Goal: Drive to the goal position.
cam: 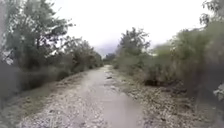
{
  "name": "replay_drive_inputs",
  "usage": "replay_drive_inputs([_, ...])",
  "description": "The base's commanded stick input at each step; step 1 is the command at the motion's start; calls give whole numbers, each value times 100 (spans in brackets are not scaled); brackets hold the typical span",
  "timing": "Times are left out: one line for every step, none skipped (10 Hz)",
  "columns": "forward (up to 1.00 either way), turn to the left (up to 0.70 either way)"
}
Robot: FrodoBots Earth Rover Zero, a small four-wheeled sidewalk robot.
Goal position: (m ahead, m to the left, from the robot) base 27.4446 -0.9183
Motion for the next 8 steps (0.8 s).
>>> replay_drive_inputs([68, 34])
replay_drive_inputs([68, 30])
replay_drive_inputs([68, 9])
replay_drive_inputs([68, 0])
replay_drive_inputs([68, 0])
replay_drive_inputs([68, 0])
replay_drive_inputs([68, 0])
replay_drive_inputs([68, 0])
